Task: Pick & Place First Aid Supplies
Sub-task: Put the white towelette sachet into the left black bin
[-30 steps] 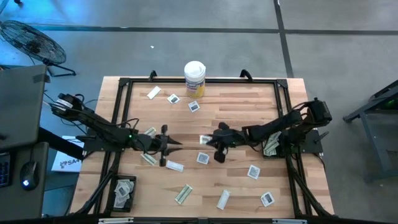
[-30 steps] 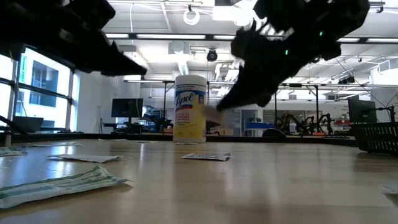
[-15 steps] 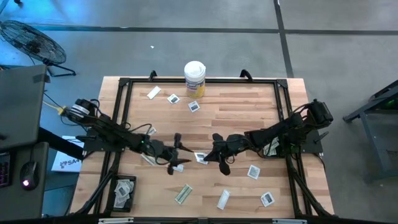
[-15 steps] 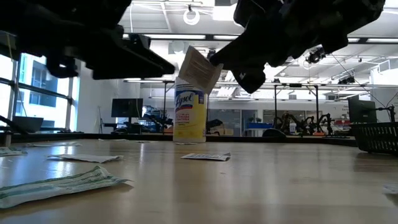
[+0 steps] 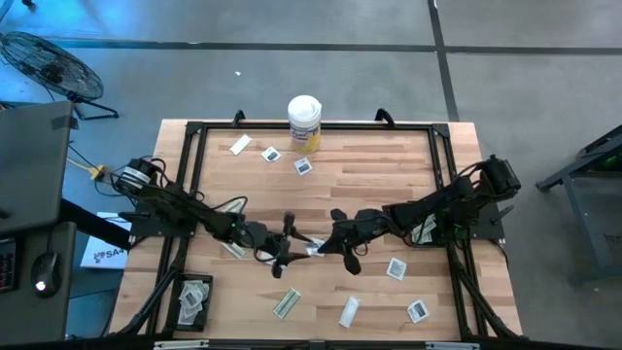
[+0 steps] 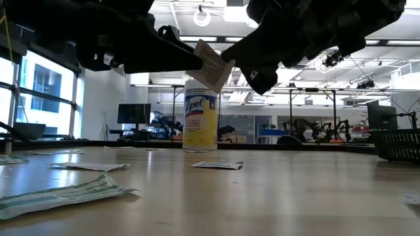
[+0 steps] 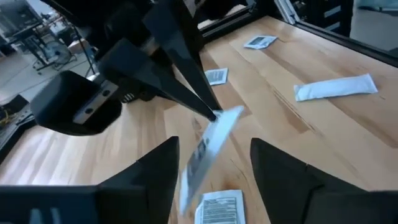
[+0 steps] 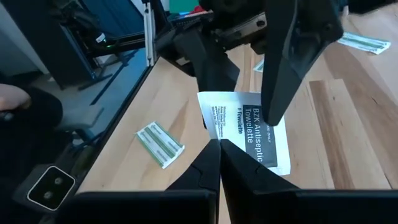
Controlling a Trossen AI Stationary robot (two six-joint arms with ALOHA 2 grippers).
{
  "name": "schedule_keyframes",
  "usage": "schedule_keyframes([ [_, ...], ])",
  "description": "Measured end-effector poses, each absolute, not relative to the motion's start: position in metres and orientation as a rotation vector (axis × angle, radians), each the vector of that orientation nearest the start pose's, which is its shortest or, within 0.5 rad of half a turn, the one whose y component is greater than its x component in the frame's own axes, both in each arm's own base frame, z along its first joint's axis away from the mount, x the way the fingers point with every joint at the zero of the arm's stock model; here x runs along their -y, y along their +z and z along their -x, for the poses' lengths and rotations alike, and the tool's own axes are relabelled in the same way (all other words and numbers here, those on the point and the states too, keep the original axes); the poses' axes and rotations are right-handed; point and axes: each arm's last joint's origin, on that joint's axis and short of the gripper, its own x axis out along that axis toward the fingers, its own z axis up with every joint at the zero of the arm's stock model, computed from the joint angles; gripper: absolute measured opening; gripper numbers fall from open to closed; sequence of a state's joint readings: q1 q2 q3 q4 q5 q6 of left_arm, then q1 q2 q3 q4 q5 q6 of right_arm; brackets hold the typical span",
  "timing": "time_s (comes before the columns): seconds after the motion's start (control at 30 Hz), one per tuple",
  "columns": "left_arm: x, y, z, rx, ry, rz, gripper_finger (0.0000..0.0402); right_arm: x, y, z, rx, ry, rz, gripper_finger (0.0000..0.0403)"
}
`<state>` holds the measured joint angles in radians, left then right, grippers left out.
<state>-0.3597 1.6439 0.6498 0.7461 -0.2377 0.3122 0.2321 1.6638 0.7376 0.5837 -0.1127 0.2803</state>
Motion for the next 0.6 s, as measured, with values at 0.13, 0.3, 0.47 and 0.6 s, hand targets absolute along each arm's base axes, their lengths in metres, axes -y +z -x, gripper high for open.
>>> schedule_keyframes([
  [0.13, 0.1050, 0.1703, -0.2982, -0.219, -0.159, -0.382, 0.0149, -0.0793, 0.1747, -0.3212, -0.380, 0.295, -0.237, 0.0001],
  [0.3, 0.1046, 0.1702, -0.2982, -0.223, -0.146, -0.374, 0.0061, -0.0793, 0.1746, -0.3212, -0.380, 0.296, -0.232, 0.0001],
  [0.47, 0.1045, 0.1701, -0.2982, -0.225, -0.143, -0.358, 0.0010, -0.0791, 0.1753, -0.3214, -0.365, 0.300, -0.182, 0.0011],
  [0.6, 0.1043, 0.1692, -0.2979, -0.235, -0.140, -0.355, 0.0013, -0.0783, 0.1795, -0.3231, -0.314, 0.266, -0.171, 0.0030],
])
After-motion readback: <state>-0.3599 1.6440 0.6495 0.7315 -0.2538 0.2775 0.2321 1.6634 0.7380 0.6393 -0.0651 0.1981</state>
